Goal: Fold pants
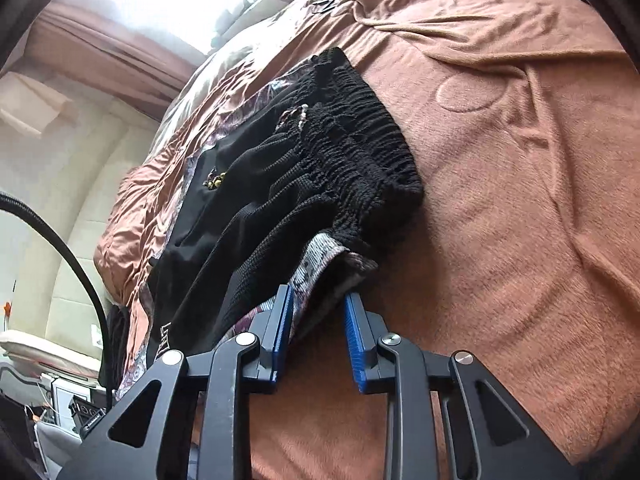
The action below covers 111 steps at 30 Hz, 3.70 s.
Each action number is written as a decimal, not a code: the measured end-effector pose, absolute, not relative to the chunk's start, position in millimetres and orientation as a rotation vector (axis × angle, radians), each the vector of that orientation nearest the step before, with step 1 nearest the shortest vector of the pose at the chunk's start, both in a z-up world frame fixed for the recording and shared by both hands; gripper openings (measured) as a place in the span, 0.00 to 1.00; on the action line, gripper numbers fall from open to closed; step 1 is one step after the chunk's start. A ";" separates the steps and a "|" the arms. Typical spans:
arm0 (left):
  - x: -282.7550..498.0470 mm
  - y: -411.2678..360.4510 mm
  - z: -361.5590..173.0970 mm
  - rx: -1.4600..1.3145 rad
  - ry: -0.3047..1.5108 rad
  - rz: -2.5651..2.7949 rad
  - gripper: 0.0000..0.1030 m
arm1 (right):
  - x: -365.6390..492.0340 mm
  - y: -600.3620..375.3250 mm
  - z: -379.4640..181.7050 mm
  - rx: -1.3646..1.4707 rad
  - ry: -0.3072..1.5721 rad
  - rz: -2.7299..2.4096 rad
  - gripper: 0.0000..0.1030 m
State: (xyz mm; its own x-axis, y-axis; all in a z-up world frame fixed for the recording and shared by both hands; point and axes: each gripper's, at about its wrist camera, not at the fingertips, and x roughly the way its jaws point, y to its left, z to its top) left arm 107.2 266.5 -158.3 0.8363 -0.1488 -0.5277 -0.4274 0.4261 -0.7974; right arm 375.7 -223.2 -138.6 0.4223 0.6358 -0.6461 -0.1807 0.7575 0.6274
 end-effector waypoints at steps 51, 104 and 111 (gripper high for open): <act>206.9 302.7 -13.6 -0.947 0.394 0.131 0.03 | 436.4 -216.2 -76.0 0.624 0.868 0.692 0.08; 560.2 388.2 -109.7 -0.438 0.844 0.201 0.64 | 565.7 -137.1 -81.7 0.298 0.795 0.493 0.76; 594.6 369.4 -142.5 -0.203 1.015 0.166 0.63 | 578.3 -129.1 -78.6 0.117 0.854 0.434 0.76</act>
